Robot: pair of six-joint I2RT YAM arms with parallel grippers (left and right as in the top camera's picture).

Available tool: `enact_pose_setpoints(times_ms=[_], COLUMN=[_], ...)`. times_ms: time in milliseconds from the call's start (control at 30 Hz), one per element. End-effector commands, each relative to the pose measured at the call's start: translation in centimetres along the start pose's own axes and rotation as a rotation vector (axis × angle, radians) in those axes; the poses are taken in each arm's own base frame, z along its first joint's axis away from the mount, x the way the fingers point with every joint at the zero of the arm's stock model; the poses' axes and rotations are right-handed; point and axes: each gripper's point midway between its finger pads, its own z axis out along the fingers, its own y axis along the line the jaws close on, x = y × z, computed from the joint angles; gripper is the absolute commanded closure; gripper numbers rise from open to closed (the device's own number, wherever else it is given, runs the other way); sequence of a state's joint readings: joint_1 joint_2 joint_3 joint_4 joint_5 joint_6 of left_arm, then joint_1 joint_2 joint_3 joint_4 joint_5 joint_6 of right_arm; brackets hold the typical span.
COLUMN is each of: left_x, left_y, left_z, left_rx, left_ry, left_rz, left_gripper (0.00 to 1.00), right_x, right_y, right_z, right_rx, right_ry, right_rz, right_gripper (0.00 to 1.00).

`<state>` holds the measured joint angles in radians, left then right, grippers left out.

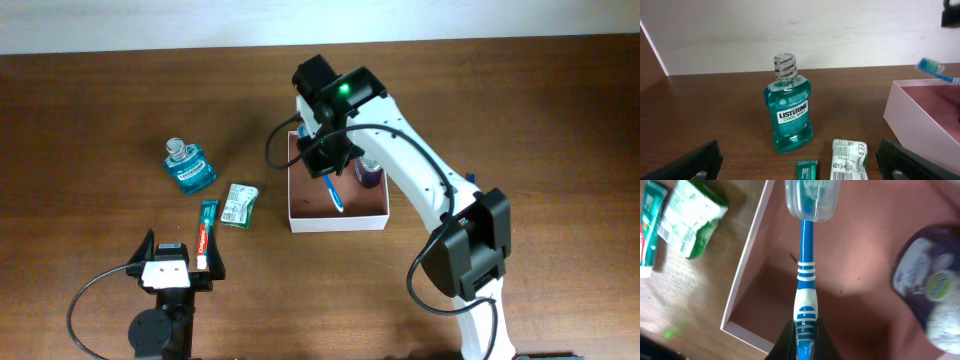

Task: Pack container
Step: 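Lower the toothbrush into the box and open the right gripper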

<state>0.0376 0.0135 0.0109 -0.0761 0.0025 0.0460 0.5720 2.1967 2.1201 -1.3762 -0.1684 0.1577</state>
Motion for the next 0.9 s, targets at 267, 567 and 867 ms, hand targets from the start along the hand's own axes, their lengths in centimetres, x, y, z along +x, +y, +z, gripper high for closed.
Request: enact_pose_setpoints(times_ms=[267, 567, 867], left_x=[0.1, 0.1, 0.1], left_y=[-0.1, -0.1, -0.1], left_z=[0.0, 0.0, 0.0], left_rx=[0.004, 0.004, 0.004], left_ry=[0.001, 0.001, 0.001], left_rz=[0.016, 0.016, 0.016], left_gripper=[0.00, 0.00, 0.01], right_x=[2.1, 0.3, -1.2], right_y=[-0.3, 0.0, 0.2], right_z=[4.0, 4.2, 4.2], right_rx=[0.003, -0.009, -0.019], right_ry=[0.099, 0.024, -0.035], right_rz=[0.014, 0.020, 0.011], right_gripper=[0.96, 0.95, 0.95])
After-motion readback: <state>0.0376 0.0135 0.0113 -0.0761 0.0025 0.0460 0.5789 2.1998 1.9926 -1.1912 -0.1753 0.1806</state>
